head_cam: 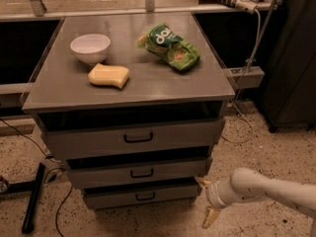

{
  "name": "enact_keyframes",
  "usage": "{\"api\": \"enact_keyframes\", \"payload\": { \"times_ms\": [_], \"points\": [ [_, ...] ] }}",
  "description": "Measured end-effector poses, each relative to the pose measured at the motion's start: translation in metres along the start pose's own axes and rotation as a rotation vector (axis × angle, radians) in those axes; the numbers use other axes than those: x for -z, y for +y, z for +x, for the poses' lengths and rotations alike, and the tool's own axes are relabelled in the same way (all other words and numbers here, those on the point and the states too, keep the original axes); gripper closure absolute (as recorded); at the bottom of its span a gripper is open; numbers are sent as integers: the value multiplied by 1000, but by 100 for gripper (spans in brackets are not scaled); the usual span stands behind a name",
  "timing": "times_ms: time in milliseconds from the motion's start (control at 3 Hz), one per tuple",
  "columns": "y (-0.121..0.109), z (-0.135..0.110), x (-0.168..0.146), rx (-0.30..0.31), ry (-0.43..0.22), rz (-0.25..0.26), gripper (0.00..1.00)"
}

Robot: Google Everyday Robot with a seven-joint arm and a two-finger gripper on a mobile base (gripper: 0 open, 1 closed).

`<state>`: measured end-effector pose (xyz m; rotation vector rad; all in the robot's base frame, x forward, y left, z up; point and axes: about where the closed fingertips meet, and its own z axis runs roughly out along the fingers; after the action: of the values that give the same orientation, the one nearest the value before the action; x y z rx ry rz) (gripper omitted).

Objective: Open bottom drawer

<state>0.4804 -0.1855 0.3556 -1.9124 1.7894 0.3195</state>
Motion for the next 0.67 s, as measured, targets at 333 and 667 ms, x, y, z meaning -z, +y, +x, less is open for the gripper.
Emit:
{"api": "enact_keyframes", "payload": {
  "times_ms": [333,667],
  "points": [
    [8,14,-36,26,-43,9,0],
    [12,27,-64,27,-116,26,0]
  ]
}}
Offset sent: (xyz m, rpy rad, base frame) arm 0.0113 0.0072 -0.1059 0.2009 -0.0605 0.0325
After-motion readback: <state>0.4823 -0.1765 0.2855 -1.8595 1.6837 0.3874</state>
